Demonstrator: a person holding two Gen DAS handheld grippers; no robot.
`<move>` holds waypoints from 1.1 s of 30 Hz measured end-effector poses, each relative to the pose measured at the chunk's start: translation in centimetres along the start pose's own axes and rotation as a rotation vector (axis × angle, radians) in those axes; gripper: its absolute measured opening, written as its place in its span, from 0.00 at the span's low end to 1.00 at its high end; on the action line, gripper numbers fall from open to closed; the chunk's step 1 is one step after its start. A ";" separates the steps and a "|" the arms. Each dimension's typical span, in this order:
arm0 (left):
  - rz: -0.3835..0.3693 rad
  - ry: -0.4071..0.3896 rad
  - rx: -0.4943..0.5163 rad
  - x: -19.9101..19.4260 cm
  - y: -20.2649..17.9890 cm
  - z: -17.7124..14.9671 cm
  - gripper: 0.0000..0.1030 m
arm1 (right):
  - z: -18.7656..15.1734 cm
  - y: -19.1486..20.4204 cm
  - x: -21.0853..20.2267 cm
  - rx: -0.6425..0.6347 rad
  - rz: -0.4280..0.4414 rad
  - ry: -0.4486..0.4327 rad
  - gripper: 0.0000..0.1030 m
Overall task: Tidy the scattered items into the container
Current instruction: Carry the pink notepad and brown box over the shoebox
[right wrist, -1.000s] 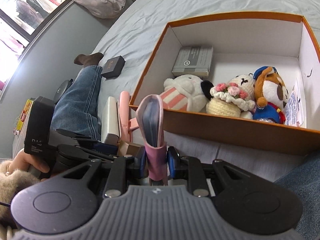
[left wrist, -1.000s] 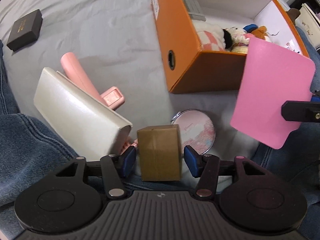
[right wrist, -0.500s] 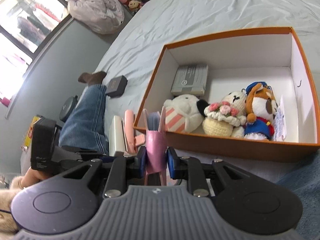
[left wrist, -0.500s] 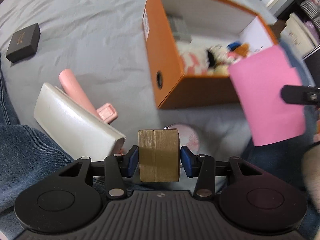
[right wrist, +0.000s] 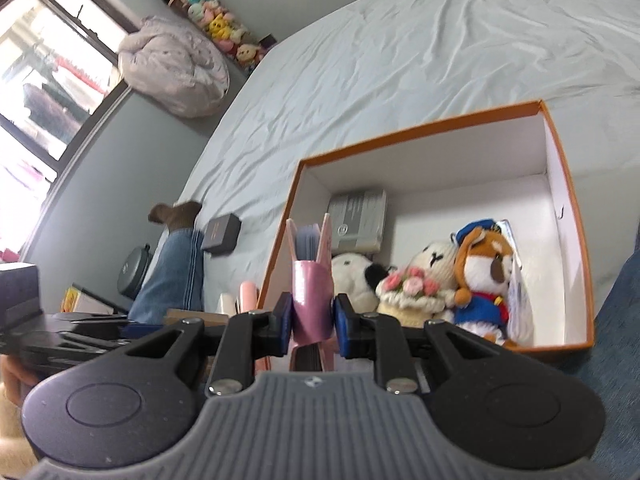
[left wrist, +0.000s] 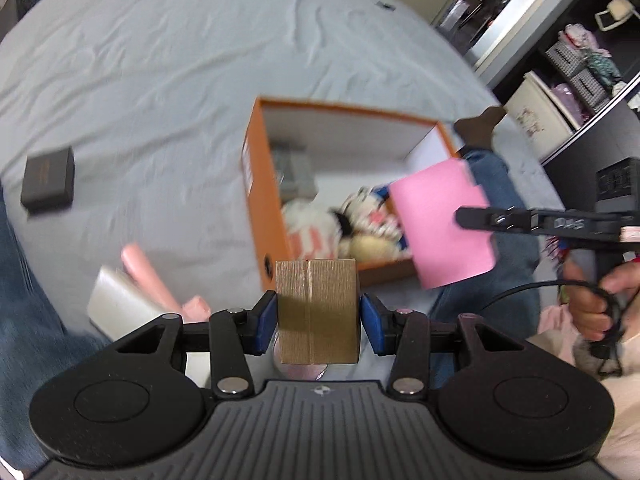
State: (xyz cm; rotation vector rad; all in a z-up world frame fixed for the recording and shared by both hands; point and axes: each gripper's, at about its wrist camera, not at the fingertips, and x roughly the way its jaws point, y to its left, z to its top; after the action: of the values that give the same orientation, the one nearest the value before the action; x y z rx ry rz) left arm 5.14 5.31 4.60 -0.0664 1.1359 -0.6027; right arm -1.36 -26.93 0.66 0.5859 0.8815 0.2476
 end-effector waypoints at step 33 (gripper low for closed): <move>0.090 -0.018 -0.057 15.4 -1.2 11.4 0.50 | 6.9 -7.7 9.4 0.193 -0.117 -0.064 0.23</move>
State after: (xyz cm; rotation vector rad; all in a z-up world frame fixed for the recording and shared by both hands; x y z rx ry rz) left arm 18.84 -5.93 -2.78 -0.0691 1.1327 -0.4895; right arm 9.62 -31.71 -6.47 0.7151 0.8795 0.0377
